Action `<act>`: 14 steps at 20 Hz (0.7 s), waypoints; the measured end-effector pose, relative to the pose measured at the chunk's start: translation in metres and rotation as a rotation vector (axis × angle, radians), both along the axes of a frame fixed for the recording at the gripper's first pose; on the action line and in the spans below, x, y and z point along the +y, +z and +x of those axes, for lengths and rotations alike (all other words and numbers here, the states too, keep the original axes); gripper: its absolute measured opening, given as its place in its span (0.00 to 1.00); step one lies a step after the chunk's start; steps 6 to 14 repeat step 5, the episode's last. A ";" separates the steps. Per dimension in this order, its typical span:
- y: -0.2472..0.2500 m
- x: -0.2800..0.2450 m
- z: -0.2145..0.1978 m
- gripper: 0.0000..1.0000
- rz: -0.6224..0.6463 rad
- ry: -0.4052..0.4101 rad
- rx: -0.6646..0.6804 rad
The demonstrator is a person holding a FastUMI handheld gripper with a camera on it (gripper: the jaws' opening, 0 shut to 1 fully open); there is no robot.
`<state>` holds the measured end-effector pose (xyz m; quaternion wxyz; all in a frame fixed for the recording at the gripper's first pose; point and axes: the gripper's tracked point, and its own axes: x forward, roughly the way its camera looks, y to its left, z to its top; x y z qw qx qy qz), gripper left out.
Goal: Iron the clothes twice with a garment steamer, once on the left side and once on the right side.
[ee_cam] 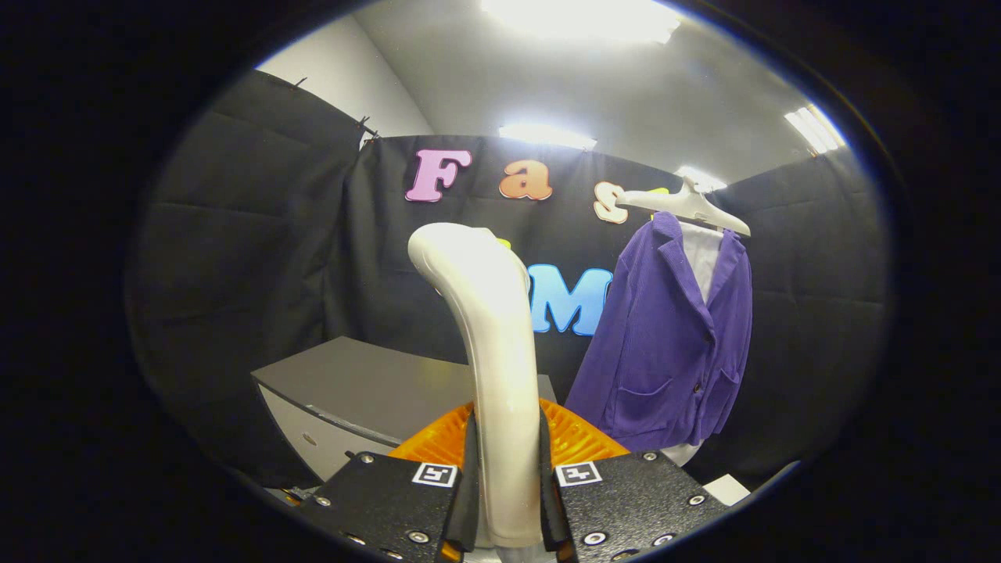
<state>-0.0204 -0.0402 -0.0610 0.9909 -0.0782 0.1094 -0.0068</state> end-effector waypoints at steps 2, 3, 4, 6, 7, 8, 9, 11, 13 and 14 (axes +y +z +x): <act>0.005 -0.001 -0.012 0.31 0.027 0.044 -0.006; 0.008 -0.002 -0.019 0.31 0.039 0.063 -0.007; 0.009 -0.005 -0.027 0.31 0.052 0.078 -0.005; 0.009 -0.008 -0.034 0.31 0.070 0.094 -0.002; 0.009 -0.008 -0.034 0.31 0.070 0.094 -0.002; 0.009 -0.008 -0.034 0.31 0.070 0.094 -0.002; 0.009 -0.008 -0.034 0.31 0.070 0.094 -0.002; 0.009 -0.008 -0.034 0.31 0.070 0.094 -0.002; 0.009 -0.008 -0.034 0.31 0.070 0.094 -0.002; 0.009 -0.008 -0.034 0.31 0.070 0.094 -0.002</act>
